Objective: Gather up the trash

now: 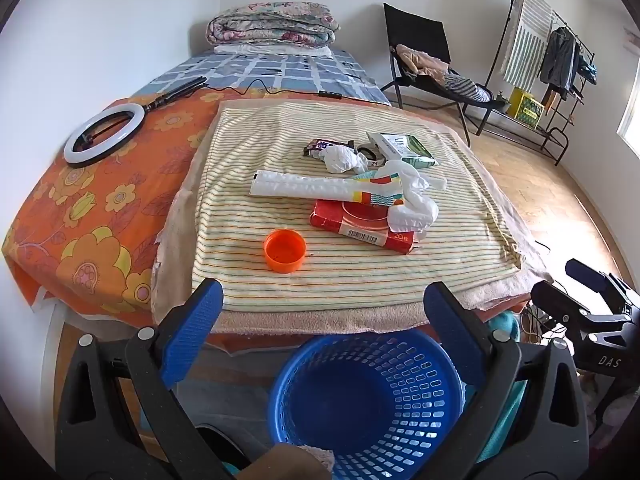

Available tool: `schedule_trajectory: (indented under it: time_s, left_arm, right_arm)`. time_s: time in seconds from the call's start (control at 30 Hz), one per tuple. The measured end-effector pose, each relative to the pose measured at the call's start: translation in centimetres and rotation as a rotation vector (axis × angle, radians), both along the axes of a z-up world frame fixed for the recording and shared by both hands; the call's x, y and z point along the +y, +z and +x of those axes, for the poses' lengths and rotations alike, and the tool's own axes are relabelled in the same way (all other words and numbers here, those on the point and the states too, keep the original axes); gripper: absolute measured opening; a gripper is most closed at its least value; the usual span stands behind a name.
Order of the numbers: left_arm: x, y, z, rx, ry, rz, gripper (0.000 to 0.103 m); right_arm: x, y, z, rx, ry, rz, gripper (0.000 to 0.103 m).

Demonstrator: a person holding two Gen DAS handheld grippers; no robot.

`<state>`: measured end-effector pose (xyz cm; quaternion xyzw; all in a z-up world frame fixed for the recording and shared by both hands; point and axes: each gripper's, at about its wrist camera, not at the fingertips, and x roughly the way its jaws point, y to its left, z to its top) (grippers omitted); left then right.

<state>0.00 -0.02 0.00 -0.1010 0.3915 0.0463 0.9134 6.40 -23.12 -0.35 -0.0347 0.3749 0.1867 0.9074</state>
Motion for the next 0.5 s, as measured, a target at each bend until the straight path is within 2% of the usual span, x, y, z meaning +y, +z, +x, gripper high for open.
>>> schedule_trajectory:
  time_s: [0.13,0.5]
  left_arm:
    - [0.08,-0.27,-0.01,0.006,-0.006,-0.002,0.102]
    - [-0.36,-0.32,0.02,0.006,-0.001,0.011,0.102]
  right_arm:
    - [0.12,-0.14,-0.07,0.002,0.001,-0.027,0.103]
    - [0.03,0.20,0.12,0.002,-0.022,-0.021,0.103]
